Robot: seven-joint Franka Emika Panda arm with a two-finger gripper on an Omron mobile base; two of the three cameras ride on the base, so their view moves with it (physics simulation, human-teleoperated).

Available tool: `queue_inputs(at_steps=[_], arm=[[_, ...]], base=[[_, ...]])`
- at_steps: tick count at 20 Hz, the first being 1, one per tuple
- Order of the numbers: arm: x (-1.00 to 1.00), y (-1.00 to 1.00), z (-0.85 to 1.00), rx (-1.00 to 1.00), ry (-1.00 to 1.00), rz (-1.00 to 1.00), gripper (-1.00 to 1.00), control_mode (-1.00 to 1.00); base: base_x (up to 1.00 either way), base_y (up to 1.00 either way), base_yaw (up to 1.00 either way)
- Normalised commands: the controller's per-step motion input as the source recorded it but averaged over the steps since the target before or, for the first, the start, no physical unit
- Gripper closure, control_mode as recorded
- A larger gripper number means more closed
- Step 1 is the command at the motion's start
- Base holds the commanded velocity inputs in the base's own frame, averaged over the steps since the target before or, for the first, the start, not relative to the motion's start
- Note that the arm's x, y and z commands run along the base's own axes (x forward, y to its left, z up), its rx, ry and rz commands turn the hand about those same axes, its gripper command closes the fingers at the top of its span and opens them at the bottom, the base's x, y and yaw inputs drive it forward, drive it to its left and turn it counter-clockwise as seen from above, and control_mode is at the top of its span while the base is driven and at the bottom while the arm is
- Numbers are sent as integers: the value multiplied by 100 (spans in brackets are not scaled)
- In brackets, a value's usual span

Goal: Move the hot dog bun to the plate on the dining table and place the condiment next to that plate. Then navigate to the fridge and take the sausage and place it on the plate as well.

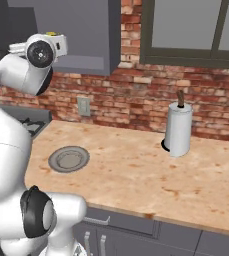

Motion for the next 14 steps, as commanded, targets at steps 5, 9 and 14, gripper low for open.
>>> queue_inputs(at_steps=[5, 9, 14], arm=[[49, -9, 0, 2, 0, 7, -100, -100], [55, -2, 0, 2, 0, 6, -100, -100], [52, -2, -2, 1, 0, 6, -100, -100]], base=[[0, 0, 0], [0, 0, 0], [0, 0, 0]])
